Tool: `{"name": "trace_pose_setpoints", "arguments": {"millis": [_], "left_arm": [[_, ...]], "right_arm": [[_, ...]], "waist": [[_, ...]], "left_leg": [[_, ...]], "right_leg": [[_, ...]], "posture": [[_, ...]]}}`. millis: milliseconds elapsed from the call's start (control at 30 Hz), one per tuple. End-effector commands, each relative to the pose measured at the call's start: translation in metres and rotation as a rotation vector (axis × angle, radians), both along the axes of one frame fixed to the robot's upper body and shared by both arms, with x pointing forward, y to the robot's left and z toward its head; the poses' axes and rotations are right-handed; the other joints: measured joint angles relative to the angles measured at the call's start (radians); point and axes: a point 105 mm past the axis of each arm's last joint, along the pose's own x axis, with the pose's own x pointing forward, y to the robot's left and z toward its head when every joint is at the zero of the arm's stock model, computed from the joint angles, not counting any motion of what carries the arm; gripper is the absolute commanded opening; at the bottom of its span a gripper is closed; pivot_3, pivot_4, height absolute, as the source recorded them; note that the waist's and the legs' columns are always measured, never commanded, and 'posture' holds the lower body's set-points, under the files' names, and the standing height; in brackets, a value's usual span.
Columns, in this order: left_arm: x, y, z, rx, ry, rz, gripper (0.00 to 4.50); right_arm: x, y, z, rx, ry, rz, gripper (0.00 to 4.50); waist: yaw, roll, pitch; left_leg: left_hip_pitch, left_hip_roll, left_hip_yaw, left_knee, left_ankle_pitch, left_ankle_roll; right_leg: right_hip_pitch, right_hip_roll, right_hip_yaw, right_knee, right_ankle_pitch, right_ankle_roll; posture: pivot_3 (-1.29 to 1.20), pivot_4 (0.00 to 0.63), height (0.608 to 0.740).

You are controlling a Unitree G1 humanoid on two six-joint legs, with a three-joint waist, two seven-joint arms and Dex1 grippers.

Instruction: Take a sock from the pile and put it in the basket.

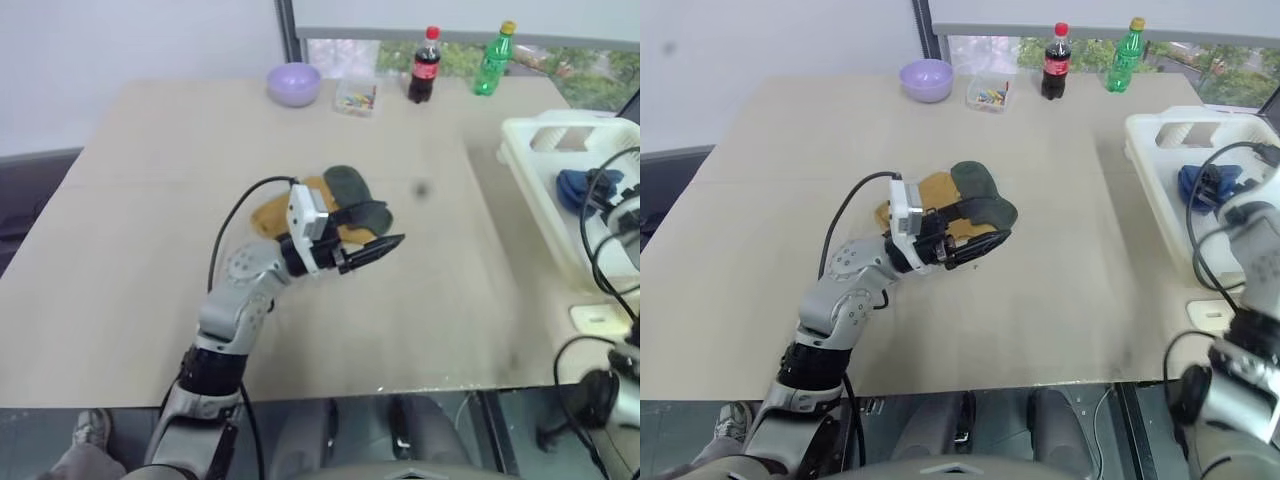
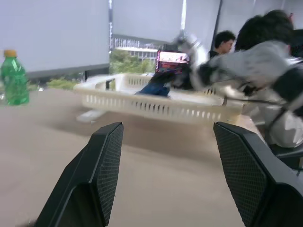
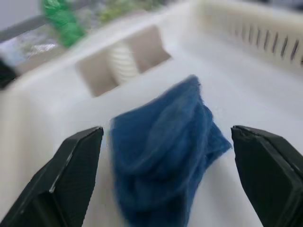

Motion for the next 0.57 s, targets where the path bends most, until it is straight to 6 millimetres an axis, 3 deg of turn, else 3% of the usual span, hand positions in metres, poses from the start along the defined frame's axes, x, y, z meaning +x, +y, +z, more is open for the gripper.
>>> {"name": "trace_pose_setpoints", "arguments": {"millis": [33,100,200,367,567], "left_arm": [[0.002,0.025,-0.002,0.01,0.007,0.109,3.24],[-0.001,0.044,-0.011,0.014,0.076,0.19,3.24],[-0.011,0.066,-0.022,0.055,0.133,0.262,3.24],[-0.031,0.109,-0.035,0.14,0.212,0.38,3.24],[-0.057,0.147,-0.045,0.226,0.286,0.477,3.24]], "right_arm": [[-0.029,0.07,0.041,-0.176,-0.151,0.332,4.43],[-0.046,0.115,0.023,-0.264,-0.092,0.549,4.43],[-0.064,0.146,-0.013,-0.364,0.022,0.747,4.43],[-0.086,0.15,-0.056,-0.499,0.147,0.874,4.43],[-0.096,0.137,-0.077,-0.553,0.209,0.906,4.43]], "waist": [[-0.005,0.001,0.0],[-0.007,0.001,0.0],[0.001,0.0,0.0],[0.008,-0.001,0.0],[0.008,-0.002,0.0]], "left_leg": [[0.0,0.0,0.0,0.0,0.0,0.0],[0.002,0.002,0.0,0.0,0.0,0.0],[0.002,0.004,-0.002,0.0,0.0,0.0],[0.0,0.001,-0.001,0.001,0.0,0.0],[0.001,0.001,-0.001,0.002,0.0,0.0]], "right_leg": [[0.0,0.0,0.0,0.0,0.0,0.0],[0.0,0.002,0.0,0.0,0.0,0.0],[0.001,0.003,-0.001,0.0,-0.001,0.0],[0.002,-0.001,-0.002,-0.004,-0.001,0.0],[0.003,-0.003,-0.002,-0.004,-0.004,0.001]], "posture": [[0.0,0.15,0.74],[0.0,0.15,0.74],[0.0,0.15,0.74],[0.0,0.15,0.74],[0.0,0.15,0.74]]}}
